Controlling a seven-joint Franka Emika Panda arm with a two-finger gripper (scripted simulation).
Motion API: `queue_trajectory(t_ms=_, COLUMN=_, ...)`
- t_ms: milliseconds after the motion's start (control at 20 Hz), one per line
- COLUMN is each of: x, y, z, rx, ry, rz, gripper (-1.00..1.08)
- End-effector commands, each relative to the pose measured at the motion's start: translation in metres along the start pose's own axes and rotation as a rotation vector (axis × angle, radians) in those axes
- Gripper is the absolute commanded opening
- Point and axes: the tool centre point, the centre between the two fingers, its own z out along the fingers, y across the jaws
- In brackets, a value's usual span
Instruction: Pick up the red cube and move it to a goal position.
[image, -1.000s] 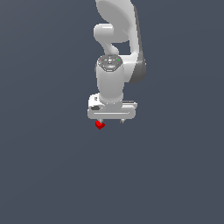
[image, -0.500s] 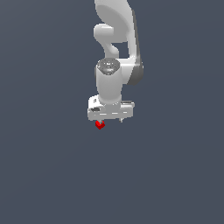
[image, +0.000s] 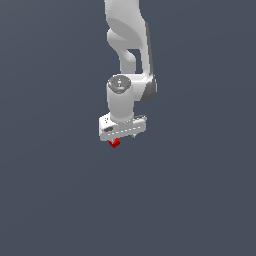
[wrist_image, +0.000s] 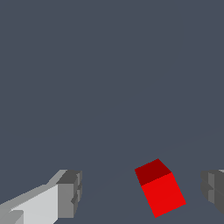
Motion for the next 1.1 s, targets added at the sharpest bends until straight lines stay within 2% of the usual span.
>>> queue_trajectory(t_ms=0, x=-0.009, y=0.004, z=0.012, rx=0.0, ry=-0.003, rz=-0.061, gripper=1.0)
queue_trajectory(t_ms=550, x=-0.04, y=0.025, z=0.06, rx=-0.001, ry=-0.014, rz=-0.308, gripper=1.0)
queue_trajectory(t_ms=1050, x=-0.052, y=0.04, z=0.084, rx=-0.003, ry=-0.02, rz=-0.425, gripper=1.0)
